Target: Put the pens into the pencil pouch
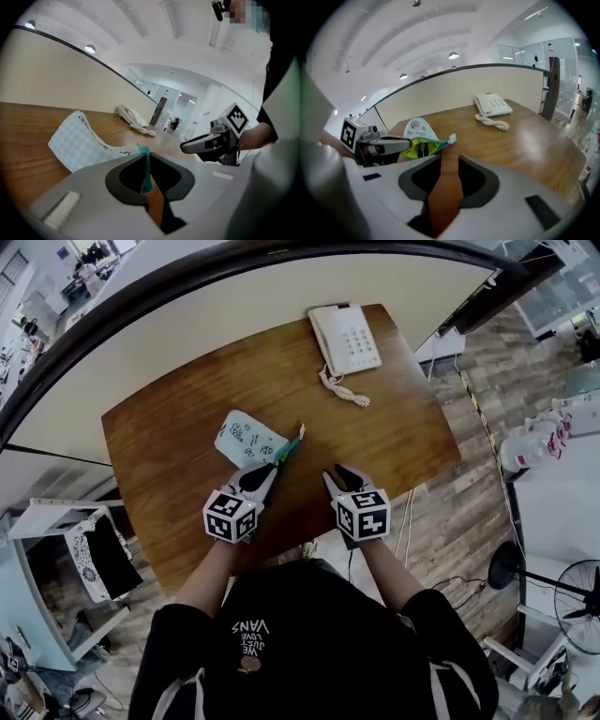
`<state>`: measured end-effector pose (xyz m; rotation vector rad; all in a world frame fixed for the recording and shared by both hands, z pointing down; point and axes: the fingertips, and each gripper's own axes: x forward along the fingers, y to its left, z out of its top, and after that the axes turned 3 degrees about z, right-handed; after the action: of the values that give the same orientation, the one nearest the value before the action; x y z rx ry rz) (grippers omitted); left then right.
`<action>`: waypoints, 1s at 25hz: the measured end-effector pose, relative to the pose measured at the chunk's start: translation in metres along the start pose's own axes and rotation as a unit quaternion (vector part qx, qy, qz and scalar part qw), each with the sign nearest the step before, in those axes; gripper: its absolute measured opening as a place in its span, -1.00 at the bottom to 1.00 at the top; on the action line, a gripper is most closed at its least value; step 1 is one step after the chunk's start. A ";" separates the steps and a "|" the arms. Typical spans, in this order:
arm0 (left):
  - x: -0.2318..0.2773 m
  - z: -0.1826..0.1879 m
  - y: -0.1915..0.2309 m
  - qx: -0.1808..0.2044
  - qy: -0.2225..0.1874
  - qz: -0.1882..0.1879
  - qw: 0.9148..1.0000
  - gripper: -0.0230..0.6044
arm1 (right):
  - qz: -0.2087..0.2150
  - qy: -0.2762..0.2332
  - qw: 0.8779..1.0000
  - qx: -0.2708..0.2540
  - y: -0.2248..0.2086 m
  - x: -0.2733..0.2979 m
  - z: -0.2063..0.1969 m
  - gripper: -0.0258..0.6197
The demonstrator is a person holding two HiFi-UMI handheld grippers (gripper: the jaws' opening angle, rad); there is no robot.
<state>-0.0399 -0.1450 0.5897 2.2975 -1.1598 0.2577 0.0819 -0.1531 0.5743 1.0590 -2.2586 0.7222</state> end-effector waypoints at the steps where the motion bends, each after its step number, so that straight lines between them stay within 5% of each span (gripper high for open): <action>1: 0.001 -0.001 0.000 0.001 0.000 0.005 1.000 -0.81 | 0.001 -0.002 1.000 0.002 -0.001 -0.003 -0.002 -0.59; 13: 0.002 -0.015 0.000 0.021 0.018 0.075 0.997 -0.80 | 0.022 -0.011 1.000 0.003 0.003 -0.032 -0.020 -0.59; 16: -0.002 -0.016 0.002 0.016 0.018 0.094 0.995 -0.63 | 0.030 -0.012 0.999 -0.003 0.004 -0.035 -0.021 -0.59; 25: -0.023 -0.012 -0.005 0.005 -0.013 0.134 0.991 -0.59 | 0.043 -0.031 0.998 -0.023 0.007 -0.049 -0.021 -0.59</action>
<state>-0.0494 -0.1202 0.5881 2.1550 -1.4846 0.3333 0.1082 -0.1108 0.5551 0.9798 -2.3751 0.6785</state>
